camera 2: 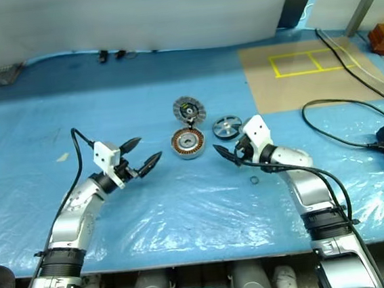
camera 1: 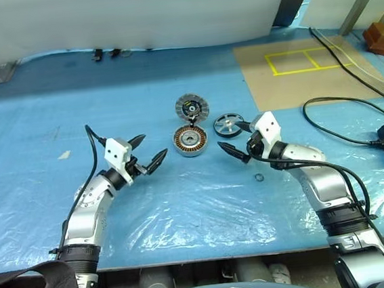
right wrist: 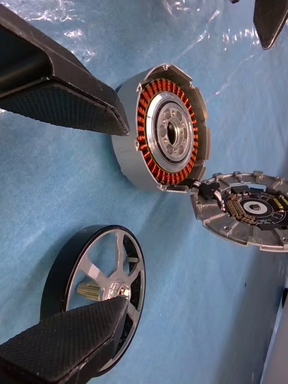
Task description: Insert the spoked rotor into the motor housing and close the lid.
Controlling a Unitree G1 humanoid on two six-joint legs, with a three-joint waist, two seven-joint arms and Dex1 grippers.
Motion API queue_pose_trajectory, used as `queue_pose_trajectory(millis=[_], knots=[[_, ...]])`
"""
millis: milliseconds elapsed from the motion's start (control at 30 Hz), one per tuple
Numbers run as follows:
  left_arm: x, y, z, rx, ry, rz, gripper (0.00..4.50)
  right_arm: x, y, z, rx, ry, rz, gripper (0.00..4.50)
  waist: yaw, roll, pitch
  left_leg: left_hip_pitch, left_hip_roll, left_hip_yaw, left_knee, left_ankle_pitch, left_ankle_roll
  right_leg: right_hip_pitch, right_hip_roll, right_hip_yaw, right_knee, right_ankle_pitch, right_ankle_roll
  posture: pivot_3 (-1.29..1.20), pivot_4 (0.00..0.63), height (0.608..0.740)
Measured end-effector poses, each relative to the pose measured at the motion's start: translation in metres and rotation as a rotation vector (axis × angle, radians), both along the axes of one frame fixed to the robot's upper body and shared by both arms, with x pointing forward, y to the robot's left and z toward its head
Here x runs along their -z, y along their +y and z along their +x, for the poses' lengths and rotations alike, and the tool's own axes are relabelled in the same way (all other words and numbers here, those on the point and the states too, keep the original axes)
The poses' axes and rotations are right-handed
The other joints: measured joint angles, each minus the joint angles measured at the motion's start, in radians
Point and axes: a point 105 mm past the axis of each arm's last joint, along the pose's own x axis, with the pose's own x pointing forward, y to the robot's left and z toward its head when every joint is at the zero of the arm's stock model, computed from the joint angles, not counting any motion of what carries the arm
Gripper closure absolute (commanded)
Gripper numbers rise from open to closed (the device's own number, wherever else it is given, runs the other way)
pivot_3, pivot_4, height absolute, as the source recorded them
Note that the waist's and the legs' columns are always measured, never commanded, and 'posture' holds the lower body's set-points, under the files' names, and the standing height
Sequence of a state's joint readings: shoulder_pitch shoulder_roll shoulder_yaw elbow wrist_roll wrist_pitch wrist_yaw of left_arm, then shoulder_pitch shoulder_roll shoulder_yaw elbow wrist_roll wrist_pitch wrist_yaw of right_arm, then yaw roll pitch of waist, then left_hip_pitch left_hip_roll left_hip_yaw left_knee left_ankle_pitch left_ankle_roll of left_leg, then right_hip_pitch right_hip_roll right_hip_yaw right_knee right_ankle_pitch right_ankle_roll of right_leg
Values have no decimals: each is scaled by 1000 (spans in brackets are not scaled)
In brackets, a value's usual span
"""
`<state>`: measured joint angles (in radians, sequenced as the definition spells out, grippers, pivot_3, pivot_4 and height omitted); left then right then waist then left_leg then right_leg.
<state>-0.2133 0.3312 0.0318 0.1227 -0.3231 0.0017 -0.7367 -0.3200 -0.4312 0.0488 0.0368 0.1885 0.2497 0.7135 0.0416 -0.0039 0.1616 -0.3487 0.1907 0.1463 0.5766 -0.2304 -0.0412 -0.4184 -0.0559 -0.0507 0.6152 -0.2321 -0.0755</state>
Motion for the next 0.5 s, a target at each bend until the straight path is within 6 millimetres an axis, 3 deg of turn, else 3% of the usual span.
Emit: queue_pose_trajectory(millis=[500], knots=[[-4,-1,-3,29,1,-30,0,1,-3,-1,-10,5,-23,30,0,0,0,0,0,0,0,0,0,0,0,0,0,0,0,0,150,740]])
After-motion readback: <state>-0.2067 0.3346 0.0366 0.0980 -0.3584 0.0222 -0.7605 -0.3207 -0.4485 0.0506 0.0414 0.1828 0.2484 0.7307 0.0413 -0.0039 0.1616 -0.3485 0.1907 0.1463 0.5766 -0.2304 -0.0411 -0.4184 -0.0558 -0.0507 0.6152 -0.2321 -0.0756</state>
